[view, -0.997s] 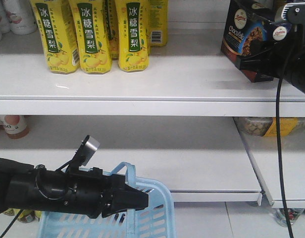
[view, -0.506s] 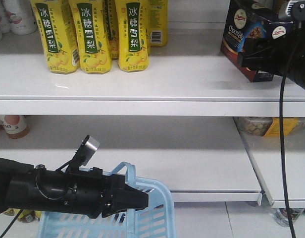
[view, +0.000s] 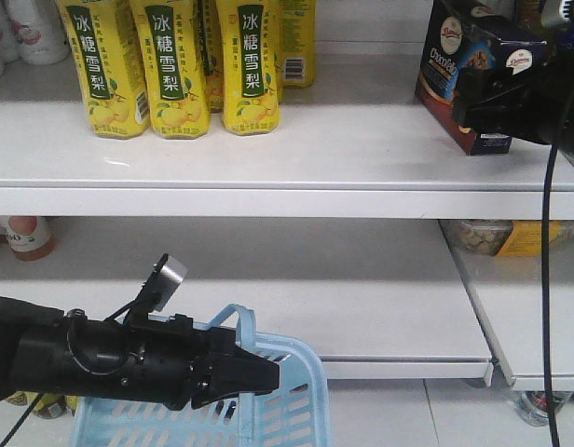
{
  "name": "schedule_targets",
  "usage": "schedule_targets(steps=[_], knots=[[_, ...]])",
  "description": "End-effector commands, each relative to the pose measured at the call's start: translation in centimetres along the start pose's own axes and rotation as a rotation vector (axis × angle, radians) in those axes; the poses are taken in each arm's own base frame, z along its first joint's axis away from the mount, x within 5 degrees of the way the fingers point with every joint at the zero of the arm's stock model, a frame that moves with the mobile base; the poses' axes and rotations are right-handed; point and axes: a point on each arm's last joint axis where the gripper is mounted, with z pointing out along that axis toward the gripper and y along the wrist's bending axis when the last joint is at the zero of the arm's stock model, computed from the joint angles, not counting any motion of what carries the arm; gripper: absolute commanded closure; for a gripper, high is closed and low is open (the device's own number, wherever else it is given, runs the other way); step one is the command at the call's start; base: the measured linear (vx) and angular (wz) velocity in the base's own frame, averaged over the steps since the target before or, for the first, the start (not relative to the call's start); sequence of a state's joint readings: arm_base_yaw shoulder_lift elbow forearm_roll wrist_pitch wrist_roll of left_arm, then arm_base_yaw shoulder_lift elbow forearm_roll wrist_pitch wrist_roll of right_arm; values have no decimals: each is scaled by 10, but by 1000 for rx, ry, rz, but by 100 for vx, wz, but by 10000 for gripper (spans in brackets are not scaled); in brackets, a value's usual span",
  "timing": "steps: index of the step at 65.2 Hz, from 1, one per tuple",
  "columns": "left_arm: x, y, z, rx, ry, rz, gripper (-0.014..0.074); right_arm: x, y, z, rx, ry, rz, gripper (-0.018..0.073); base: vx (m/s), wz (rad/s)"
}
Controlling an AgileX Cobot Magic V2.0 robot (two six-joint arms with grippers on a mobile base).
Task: Left arm holds basket, right arm returns cookies
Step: 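Place the cookie box upright on the upper shelf beside the drinks, then open the right gripper and withdraw it from the cookie box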
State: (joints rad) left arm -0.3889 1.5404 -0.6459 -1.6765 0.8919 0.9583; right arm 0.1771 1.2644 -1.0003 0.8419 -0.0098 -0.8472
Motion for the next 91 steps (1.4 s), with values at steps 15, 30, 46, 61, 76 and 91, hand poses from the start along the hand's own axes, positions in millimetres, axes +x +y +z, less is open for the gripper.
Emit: schedule_targets(steps=[15, 30, 46, 61, 76, 91], knots=[[-8, -25, -8, 124, -62, 20, 603, -9, -7, -44, 66, -117, -32, 46, 0, 0], [-8, -25, -8, 124, -62, 20, 603, -10, -7, -92, 66, -202, -31, 49, 0, 0], [-8, -25, -8, 124, -62, 20, 603, -2, -2, -145, 14, -272, -57, 50, 0, 0], [-8, -25, -8, 124, -62, 20, 603, 28, -2, -196, 25, -376, -81, 50, 0, 0], [-8, -25, -8, 124, -62, 20, 603, 88, -1, -223, 20, -408, -90, 50, 0, 0], [-8, -25, -8, 124, -62, 20, 603, 144, 0, -219, 17, -360, -85, 50, 0, 0]])
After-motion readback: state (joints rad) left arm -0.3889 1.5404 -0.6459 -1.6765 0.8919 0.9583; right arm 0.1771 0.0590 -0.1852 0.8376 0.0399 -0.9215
